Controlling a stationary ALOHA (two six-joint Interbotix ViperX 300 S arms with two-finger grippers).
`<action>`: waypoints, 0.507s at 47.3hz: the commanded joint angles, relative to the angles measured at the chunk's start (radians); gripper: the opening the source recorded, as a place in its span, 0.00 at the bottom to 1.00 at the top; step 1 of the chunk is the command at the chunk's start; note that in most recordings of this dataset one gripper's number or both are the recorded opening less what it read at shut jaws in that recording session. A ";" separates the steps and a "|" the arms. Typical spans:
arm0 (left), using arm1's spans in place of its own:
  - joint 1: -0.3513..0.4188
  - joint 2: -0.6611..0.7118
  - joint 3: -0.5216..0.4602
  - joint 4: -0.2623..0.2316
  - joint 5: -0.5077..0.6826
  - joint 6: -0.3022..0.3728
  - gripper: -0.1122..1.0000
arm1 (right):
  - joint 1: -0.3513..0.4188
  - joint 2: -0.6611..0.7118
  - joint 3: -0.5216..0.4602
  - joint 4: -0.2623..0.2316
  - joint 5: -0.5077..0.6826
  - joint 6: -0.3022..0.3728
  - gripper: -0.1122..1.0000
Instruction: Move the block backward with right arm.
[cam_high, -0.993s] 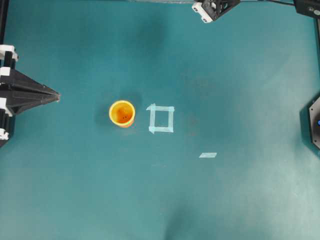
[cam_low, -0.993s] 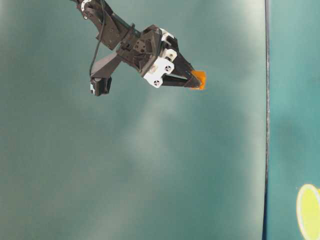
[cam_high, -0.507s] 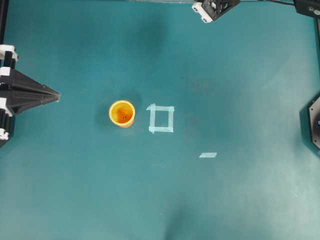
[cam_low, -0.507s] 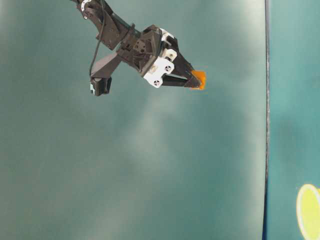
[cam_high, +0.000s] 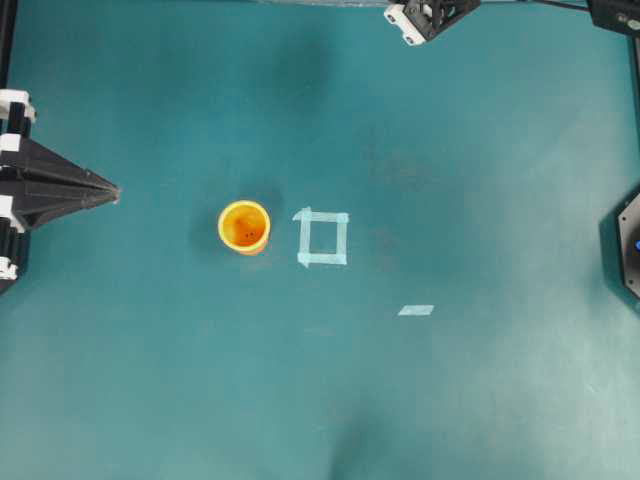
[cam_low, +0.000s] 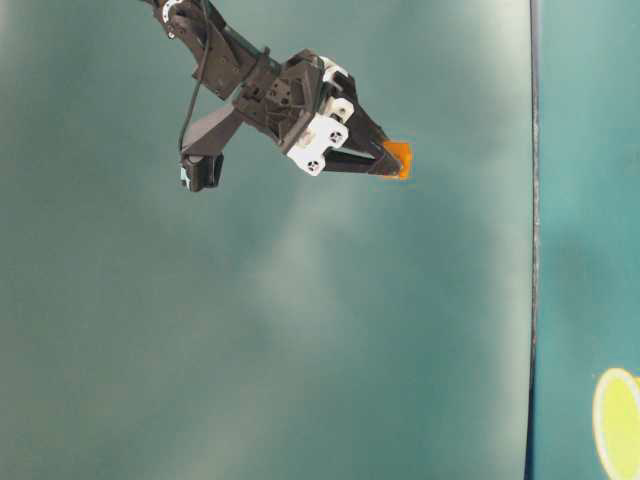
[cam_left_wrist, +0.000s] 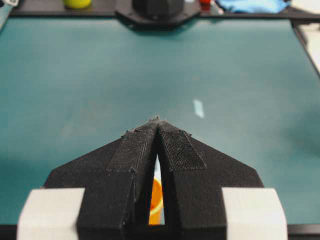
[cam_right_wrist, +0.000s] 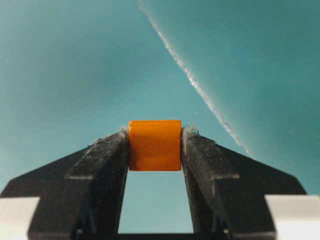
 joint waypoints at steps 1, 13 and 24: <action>-0.002 0.005 -0.032 0.003 -0.006 0.000 0.10 | -0.002 -0.015 -0.018 -0.002 -0.003 0.002 0.46; -0.002 0.005 -0.031 0.003 -0.006 0.000 0.10 | -0.002 -0.015 -0.015 -0.002 -0.003 0.002 0.46; -0.002 0.005 -0.032 0.003 -0.006 0.000 0.10 | -0.002 -0.014 -0.014 -0.002 0.003 0.002 0.46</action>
